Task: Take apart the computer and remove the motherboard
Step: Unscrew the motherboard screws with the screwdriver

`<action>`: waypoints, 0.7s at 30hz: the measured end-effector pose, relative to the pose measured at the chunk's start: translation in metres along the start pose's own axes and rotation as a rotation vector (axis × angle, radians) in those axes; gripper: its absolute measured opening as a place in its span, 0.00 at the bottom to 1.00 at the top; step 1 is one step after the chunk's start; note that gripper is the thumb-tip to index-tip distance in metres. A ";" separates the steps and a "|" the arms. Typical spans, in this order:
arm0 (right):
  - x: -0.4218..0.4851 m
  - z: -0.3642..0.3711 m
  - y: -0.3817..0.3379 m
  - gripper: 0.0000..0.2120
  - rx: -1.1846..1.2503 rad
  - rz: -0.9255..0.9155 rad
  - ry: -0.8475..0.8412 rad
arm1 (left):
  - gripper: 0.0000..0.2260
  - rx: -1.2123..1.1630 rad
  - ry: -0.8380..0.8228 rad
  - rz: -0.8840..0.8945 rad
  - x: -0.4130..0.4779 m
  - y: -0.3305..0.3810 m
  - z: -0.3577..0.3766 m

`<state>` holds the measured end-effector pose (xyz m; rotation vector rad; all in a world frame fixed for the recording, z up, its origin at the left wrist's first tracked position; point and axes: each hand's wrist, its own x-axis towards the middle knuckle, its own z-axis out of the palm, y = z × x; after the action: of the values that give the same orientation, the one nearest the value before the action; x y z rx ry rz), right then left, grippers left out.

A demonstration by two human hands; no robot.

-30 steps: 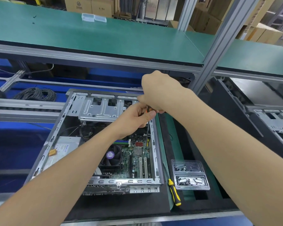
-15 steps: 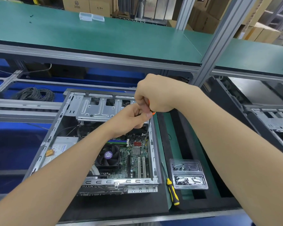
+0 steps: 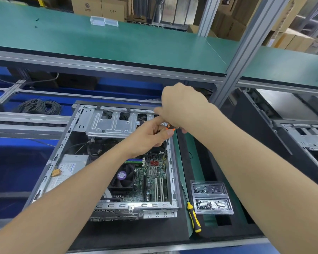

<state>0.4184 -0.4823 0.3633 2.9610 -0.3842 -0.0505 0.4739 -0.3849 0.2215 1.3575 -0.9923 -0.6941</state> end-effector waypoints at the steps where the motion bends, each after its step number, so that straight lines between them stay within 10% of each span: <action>1: 0.002 -0.001 0.001 0.19 0.009 -0.042 -0.005 | 0.11 -0.004 0.009 -0.011 0.000 0.001 0.000; 9: -0.004 -0.013 0.007 0.04 0.002 -0.456 -0.111 | 0.13 0.075 -0.026 -0.066 -0.004 0.003 -0.009; 21: -0.006 -0.020 0.004 0.09 -0.032 -0.426 -0.218 | 0.13 -0.047 -0.028 -0.005 -0.008 0.004 -0.007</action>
<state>0.4123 -0.4820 0.3838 2.9548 0.2271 -0.4249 0.4760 -0.3742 0.2243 1.3135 -0.9889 -0.7375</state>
